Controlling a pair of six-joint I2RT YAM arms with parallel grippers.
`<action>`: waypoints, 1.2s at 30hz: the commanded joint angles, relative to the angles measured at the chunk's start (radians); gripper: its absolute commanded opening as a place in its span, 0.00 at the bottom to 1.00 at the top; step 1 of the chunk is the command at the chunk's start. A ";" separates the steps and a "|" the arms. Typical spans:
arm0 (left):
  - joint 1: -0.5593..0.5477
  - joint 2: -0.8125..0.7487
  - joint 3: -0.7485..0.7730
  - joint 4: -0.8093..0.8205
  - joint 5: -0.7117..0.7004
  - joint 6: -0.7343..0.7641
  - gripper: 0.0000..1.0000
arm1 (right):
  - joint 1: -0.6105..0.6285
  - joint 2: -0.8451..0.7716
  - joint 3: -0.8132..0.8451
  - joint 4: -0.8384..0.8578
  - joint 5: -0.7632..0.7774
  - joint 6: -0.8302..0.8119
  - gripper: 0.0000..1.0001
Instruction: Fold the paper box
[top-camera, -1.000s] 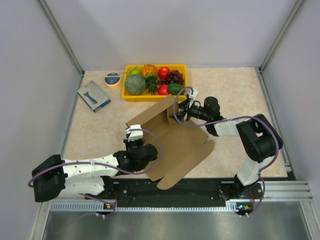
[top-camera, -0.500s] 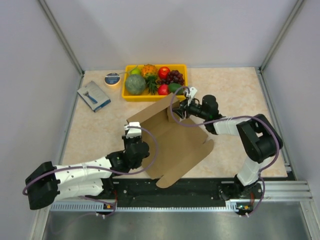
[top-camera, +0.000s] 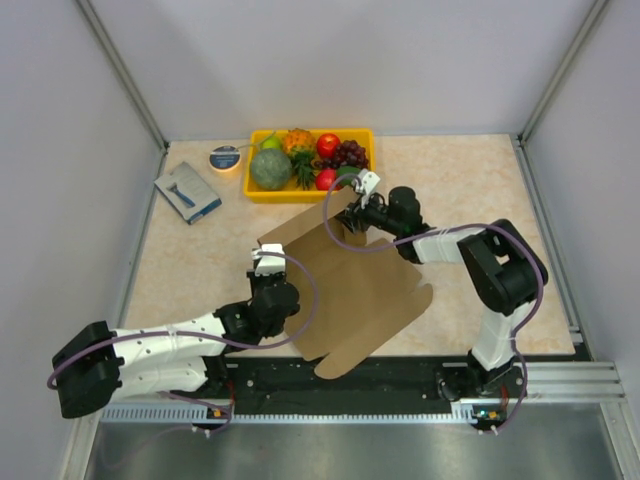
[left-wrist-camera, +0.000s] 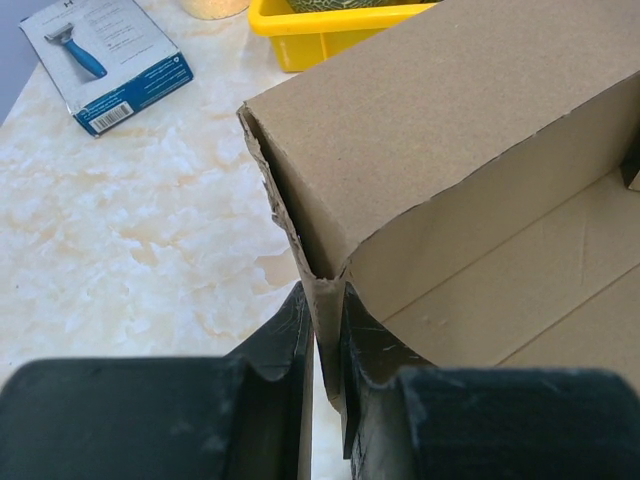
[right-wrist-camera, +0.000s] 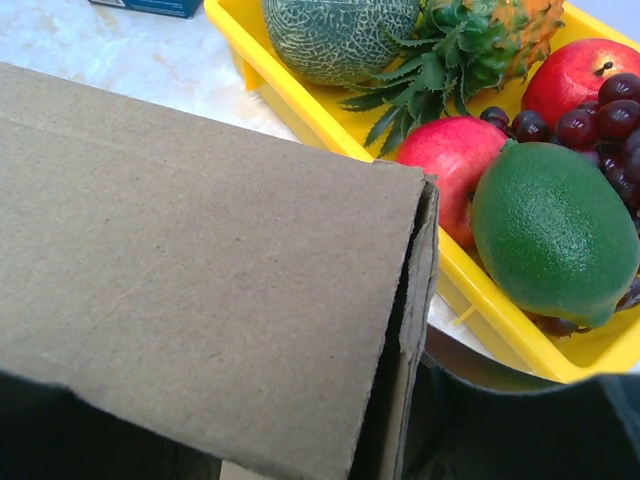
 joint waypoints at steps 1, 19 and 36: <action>-0.011 -0.001 0.005 0.078 0.086 -0.006 0.10 | 0.018 0.001 0.042 0.009 -0.004 -0.015 0.50; 0.011 -0.001 0.008 0.060 0.099 0.001 0.10 | -0.041 -0.191 -0.066 -0.308 -0.442 -0.076 0.77; 0.020 -0.019 -0.003 0.069 0.112 0.007 0.10 | -0.076 -0.306 -0.240 -0.209 -0.513 0.092 0.99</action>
